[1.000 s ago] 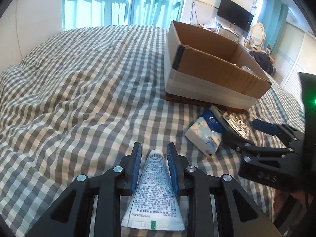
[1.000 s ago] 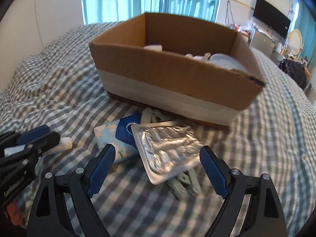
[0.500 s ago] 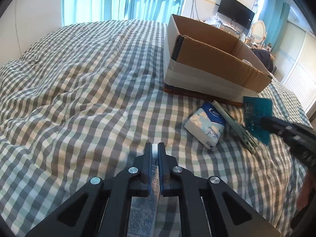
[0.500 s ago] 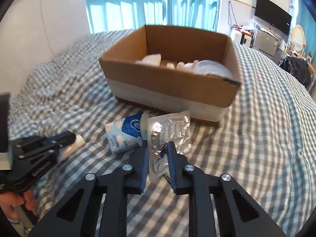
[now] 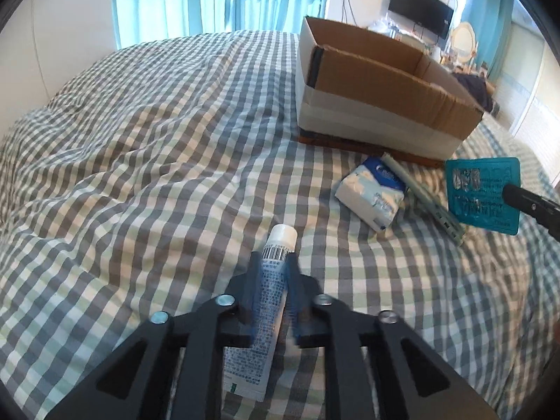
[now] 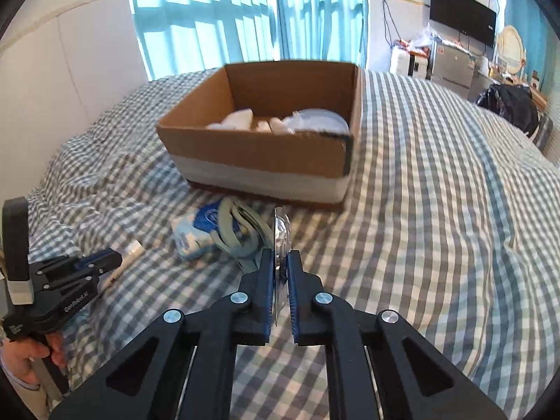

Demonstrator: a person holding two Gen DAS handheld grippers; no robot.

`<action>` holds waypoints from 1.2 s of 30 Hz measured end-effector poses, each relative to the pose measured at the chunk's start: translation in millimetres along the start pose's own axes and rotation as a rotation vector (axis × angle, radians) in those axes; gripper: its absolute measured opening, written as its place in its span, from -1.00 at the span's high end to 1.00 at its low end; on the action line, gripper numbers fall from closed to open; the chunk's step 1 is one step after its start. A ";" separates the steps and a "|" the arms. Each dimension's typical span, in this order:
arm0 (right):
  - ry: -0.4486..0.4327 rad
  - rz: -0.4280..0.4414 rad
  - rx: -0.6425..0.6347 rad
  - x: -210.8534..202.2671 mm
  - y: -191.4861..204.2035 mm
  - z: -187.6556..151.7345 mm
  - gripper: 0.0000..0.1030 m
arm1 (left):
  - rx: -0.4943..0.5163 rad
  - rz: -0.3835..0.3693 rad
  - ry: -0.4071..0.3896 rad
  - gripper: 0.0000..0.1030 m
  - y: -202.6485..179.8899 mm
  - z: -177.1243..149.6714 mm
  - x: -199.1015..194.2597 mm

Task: Organize objects
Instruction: 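Hold the toothpaste tube in left gripper while right grasps the teal pill organizer, then carry the tube and pill organizer over the box and release both inside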

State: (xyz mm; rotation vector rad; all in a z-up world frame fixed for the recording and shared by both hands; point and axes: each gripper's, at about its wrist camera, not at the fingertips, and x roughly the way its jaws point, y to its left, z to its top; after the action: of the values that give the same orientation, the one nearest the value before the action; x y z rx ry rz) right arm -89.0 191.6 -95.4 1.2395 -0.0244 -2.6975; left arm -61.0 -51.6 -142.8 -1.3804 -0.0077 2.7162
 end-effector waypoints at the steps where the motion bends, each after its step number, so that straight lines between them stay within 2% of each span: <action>1: 0.003 0.002 0.003 2.3 -1.5 -0.3 0.85 | 0.007 -0.001 0.013 0.33 -1.1 -0.8 2.1; 2: 0.003 0.004 0.005 4.1 -2.8 -0.3 0.85 | 0.013 -0.004 0.024 0.15 -2.6 -1.9 4.3; 5: -0.004 0.017 0.008 9.0 -3.4 1.2 0.85 | 0.031 -0.006 0.024 0.12 -5.2 -3.4 5.9; 7: 0.009 0.019 0.008 17.2 -3.2 2.0 0.85 | 0.026 -0.014 0.039 0.20 -3.1 -3.9 12.8; 9: 0.017 0.016 0.013 24.6 -4.0 1.4 0.85 | 0.013 -0.030 0.050 0.47 -0.3 -4.7 17.1; 11: 0.026 0.019 0.024 30.6 -6.5 1.4 0.85 | 0.005 -0.040 0.045 0.62 1.2 -3.8 17.2; 15: 0.014 0.020 0.040 28.2 -8.9 0.9 0.85 | -0.010 -0.046 0.033 0.63 2.1 -3.6 11.9; 20: -0.032 0.029 0.028 4.7 -5.4 3.5 0.86 | -0.041 -0.067 0.006 0.63 1.3 1.3 -3.8; 28: -0.137 0.043 -0.001 -54.6 5.0 14.9 0.86 | -0.016 -0.095 -0.115 0.63 -22.0 25.2 -53.4; 36: -0.234 0.037 -0.039 -105.0 4.4 37.5 0.86 | 0.000 -0.134 -0.255 0.63 -44.6 74.1 -97.4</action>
State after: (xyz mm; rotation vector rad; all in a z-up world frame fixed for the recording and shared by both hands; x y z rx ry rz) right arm -49.5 202.2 8.4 0.8974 -0.0237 -2.7805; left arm -60.1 -12.8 -18.5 -0.9857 -0.1146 2.7561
